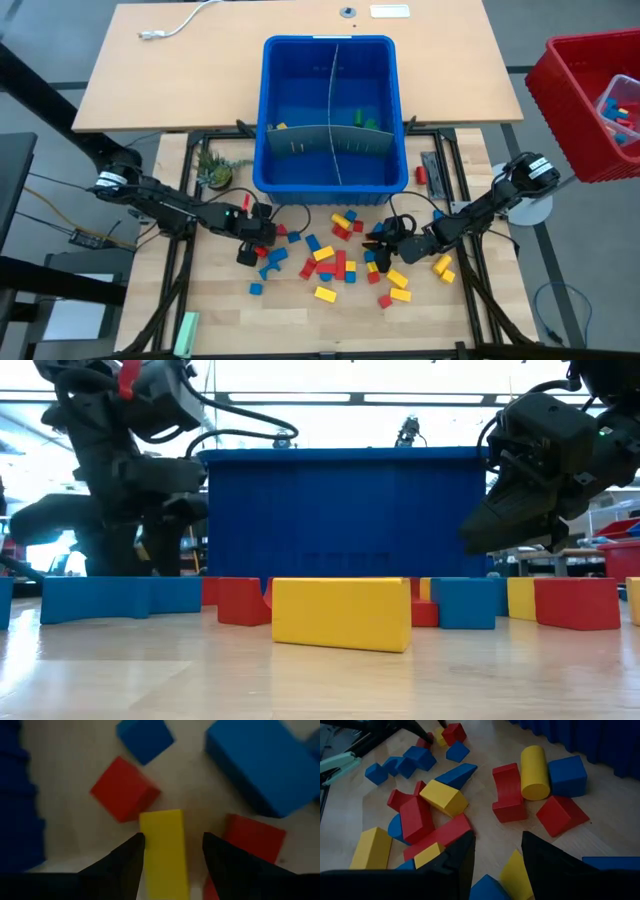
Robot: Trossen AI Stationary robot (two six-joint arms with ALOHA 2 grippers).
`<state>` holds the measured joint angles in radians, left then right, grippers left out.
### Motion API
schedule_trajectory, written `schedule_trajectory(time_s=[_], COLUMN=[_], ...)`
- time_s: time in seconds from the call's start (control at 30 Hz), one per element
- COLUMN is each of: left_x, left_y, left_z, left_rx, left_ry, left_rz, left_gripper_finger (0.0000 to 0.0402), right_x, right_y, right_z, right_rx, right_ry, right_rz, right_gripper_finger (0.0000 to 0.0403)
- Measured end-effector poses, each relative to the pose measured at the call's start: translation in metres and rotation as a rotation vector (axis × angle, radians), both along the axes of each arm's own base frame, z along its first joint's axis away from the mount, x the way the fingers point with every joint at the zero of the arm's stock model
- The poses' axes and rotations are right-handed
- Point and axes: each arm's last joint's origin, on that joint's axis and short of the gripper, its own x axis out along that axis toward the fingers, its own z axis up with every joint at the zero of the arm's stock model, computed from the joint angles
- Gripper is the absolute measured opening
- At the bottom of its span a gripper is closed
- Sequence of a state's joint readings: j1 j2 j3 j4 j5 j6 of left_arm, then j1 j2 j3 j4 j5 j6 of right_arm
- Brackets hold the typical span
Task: Sort blocks
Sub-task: Put the yellow block with the other yellow blocks into the blue bin
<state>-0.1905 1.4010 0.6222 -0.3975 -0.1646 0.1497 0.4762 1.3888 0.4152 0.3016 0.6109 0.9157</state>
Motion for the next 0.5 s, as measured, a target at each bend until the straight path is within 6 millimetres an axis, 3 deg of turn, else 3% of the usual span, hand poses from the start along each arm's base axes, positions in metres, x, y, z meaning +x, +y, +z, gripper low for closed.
schedule_trajectory(time_s=[0.5], left_x=[-0.008], left_y=[0.004], left_z=[-0.016], left_rx=[-0.083], left_ry=[-0.044], left_rz=[0.088], left_gripper_finger=[0.0205], right_x=[0.000], right_y=[0.000], right_z=[0.000], right_rx=[-0.004], right_ry=[0.000], right_rz=[-0.004], right_gripper_finger=[0.0151])
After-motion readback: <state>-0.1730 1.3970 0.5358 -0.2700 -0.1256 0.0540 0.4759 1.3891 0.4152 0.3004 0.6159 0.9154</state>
